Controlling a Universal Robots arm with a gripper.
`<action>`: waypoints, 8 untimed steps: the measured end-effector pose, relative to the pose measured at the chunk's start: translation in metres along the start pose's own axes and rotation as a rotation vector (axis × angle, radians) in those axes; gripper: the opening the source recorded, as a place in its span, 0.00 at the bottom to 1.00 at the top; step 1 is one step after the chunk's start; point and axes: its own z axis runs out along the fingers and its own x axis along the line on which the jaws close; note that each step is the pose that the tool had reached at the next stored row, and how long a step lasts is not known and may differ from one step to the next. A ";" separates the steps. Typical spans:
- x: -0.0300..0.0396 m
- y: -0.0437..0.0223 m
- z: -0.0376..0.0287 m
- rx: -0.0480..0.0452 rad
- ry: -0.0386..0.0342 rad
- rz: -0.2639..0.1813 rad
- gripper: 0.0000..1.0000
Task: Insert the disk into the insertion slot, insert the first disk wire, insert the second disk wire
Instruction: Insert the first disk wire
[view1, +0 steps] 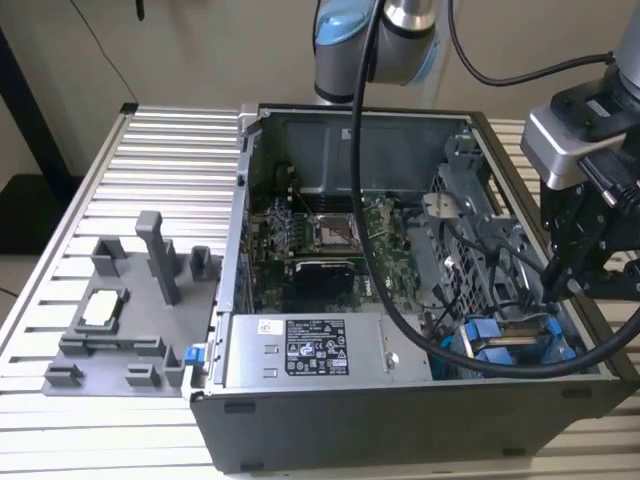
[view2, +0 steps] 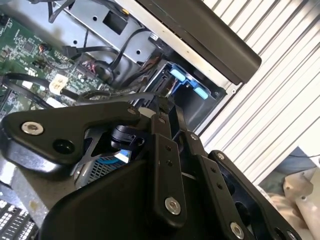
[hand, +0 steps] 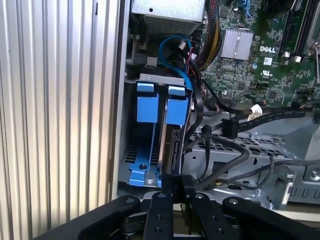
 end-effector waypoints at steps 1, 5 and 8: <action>0.0000 0.0000 0.0001 -0.0011 0.0002 0.000 0.19; 0.0001 -0.0001 0.0003 -0.0008 -0.0008 0.009 0.19; 0.0001 0.0000 0.0004 -0.0006 -0.0003 0.012 0.19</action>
